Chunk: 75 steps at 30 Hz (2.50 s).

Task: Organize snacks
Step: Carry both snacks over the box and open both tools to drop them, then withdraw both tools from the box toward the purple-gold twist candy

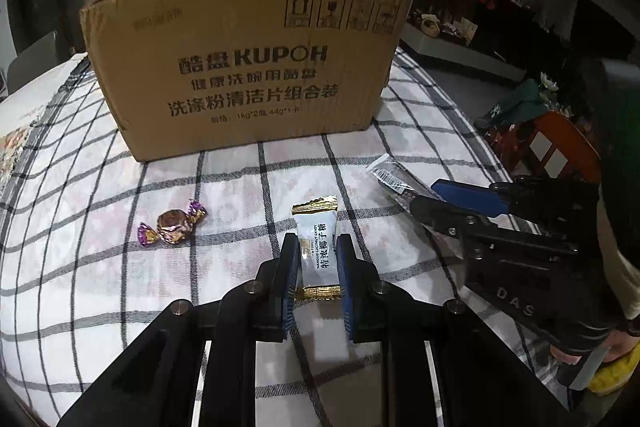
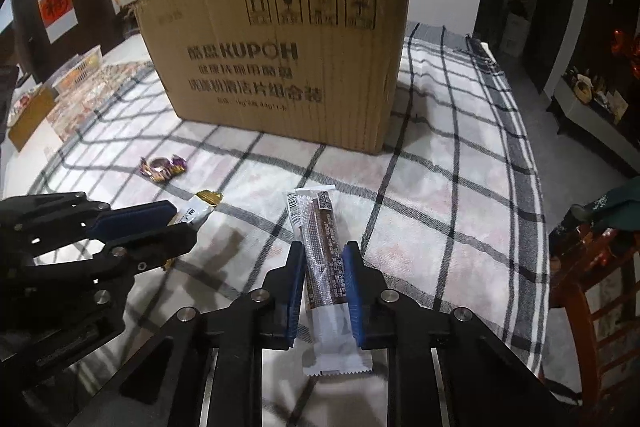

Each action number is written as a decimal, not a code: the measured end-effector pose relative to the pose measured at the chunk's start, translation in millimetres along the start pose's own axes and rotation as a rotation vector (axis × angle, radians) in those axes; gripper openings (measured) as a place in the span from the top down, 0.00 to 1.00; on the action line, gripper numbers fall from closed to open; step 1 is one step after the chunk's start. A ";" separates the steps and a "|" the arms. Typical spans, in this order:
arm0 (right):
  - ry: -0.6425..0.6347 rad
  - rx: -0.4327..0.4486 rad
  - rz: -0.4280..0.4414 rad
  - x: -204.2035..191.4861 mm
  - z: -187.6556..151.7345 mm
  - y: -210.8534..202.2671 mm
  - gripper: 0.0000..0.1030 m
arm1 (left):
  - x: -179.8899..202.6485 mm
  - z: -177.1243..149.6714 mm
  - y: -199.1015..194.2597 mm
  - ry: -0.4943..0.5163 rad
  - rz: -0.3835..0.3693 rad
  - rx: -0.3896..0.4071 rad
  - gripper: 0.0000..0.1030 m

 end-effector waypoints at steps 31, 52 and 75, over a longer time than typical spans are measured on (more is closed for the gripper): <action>0.017 0.290 0.022 -42.3 129.5 -92.3 0.80 | -45.6 109.3 -105.0 0.086 0.060 0.214 0.81; -0.019 0.285 -0.017 -28.6 206.5 -36.1 0.80 | -88.3 183.1 -53.3 0.126 0.060 0.239 0.81; -0.062 0.322 0.001 -65.6 183.0 -49.9 0.63 | -119.7 146.6 -94.7 0.043 0.185 0.285 0.48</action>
Point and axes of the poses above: each gripper's, at about its wrist camera, not at the fingertips, and y roughly the way its jaws point, x to its right, z to its top, the point moved 9 cm from there along y, roughly the way its jaws point, and after that the axes turned 3 degrees about y, right-handed, at the moved point
